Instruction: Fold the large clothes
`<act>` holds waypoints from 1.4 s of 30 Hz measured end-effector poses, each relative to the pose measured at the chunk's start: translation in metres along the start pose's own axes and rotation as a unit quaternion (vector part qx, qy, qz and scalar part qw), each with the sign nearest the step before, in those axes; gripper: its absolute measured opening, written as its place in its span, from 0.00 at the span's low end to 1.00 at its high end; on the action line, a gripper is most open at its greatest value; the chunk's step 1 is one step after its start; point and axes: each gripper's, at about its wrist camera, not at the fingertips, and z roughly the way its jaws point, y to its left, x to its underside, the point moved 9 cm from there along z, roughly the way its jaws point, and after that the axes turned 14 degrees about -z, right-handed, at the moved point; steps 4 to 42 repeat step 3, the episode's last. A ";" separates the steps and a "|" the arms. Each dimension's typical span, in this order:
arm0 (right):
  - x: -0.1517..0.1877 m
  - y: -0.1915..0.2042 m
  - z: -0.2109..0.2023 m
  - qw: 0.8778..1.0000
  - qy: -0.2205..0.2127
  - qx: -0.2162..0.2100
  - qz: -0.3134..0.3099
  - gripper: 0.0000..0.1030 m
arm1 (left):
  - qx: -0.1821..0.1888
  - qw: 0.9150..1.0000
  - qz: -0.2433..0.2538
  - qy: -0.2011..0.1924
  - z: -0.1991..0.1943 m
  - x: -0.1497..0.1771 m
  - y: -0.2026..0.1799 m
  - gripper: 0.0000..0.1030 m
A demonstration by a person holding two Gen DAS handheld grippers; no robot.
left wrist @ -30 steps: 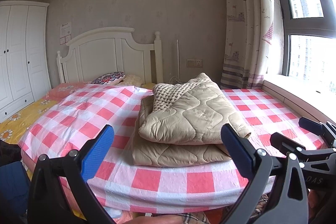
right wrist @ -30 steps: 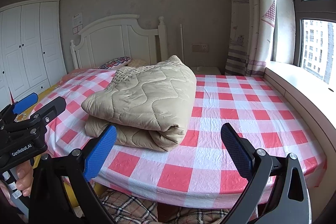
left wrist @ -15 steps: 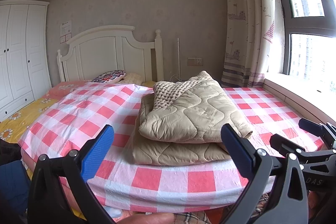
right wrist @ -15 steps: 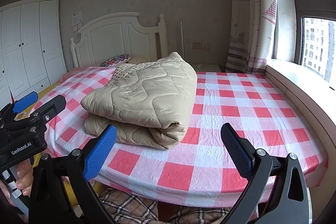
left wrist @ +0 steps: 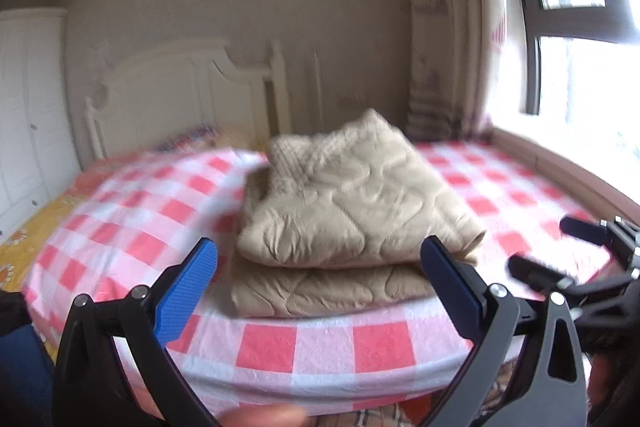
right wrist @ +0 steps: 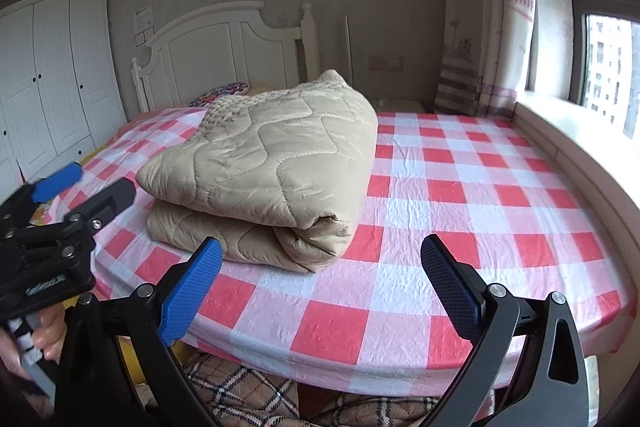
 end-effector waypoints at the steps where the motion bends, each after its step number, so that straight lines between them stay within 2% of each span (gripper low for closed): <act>1: -0.002 -0.012 0.007 1.000 0.005 -0.009 0.014 0.93 | -0.002 1.000 -0.009 0.018 0.018 -0.005 0.014 0.98; 3: -0.007 -0.051 0.017 0.999 0.012 0.003 0.045 0.93 | -0.028 0.999 -0.024 0.038 0.051 -0.019 0.046 0.98; 42: -0.007 -0.051 0.017 0.999 0.012 0.003 0.045 0.93 | -0.028 0.999 -0.024 0.038 0.051 -0.019 0.046 0.98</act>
